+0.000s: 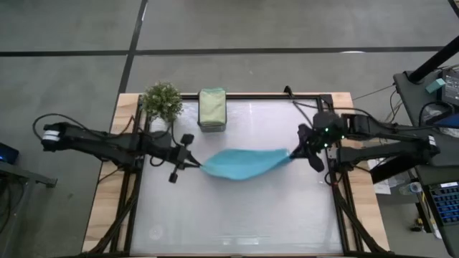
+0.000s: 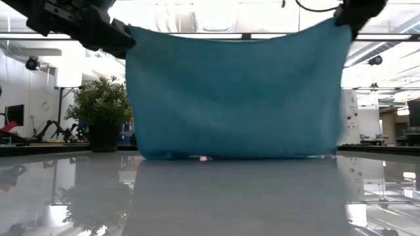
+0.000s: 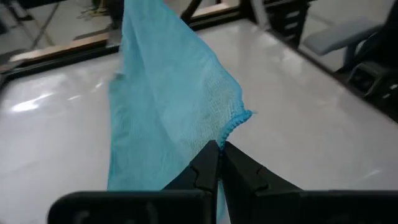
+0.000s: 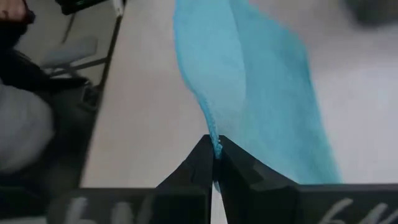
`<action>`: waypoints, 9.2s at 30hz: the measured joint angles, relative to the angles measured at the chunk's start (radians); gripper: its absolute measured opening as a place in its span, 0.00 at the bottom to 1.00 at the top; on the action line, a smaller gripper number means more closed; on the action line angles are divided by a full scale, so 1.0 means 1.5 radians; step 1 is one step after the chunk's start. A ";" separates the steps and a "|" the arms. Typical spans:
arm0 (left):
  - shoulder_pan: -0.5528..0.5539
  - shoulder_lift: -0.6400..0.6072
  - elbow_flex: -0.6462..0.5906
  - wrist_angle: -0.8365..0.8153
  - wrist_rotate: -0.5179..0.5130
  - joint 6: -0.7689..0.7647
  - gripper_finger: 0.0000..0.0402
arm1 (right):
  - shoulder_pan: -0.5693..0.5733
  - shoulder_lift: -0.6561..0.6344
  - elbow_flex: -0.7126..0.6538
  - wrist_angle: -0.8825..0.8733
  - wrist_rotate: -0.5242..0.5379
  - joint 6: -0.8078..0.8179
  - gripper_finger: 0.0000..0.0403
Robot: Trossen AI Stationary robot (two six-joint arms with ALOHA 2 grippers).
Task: Fold microfiber towels
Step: Fold the blue towel
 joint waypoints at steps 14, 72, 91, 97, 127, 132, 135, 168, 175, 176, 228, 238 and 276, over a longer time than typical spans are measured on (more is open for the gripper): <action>-0.146 0.217 -0.008 0.220 0.005 -0.197 0.00 | 0.202 0.020 -0.125 0.100 -0.039 0.343 0.02; -0.073 0.345 -0.007 0.111 -0.159 -0.259 0.28 | 0.199 0.151 -0.199 0.000 0.126 0.520 0.14; -0.008 0.341 -0.025 0.070 -0.184 -0.163 0.33 | 0.084 0.184 -0.128 0.195 0.244 0.229 0.33; 0.004 0.371 -0.028 0.144 -0.186 -0.170 0.33 | 0.054 0.288 -0.129 0.417 0.244 0.084 0.30; -0.007 0.457 -0.011 0.362 -0.118 -0.158 0.33 | -0.045 0.811 0.172 0.626 -0.191 -0.040 0.48; -0.008 0.453 -0.011 0.360 -0.118 -0.147 0.33 | -0.040 0.820 0.197 0.607 -0.244 -0.054 0.43; -0.008 0.452 -0.012 0.358 -0.118 -0.147 0.33 | -0.030 0.816 0.205 0.559 -0.245 -0.063 0.35; -0.014 0.573 0.065 0.363 0.028 -0.255 0.33 | 0.072 0.801 0.199 0.526 -0.135 -0.078 0.02; -0.014 0.582 0.071 0.418 0.030 -0.233 0.33 | 0.072 0.797 0.196 0.518 -0.135 -0.082 0.02; -0.014 0.582 0.071 0.424 0.030 -0.230 0.33 | 0.072 0.792 0.195 0.517 -0.135 -0.084 0.02; 0.011 0.450 0.069 0.124 -0.477 -0.152 0.27 | 0.071 0.523 0.012 0.536 0.055 -0.061 0.02; 0.012 0.442 0.069 0.058 -0.408 -0.147 0.33 | 0.066 0.533 0.006 0.533 0.141 -0.054 0.02; 0.040 0.478 0.068 0.172 -0.422 -0.133 0.33 | 0.009 0.653 0.087 0.501 0.199 -0.143 0.02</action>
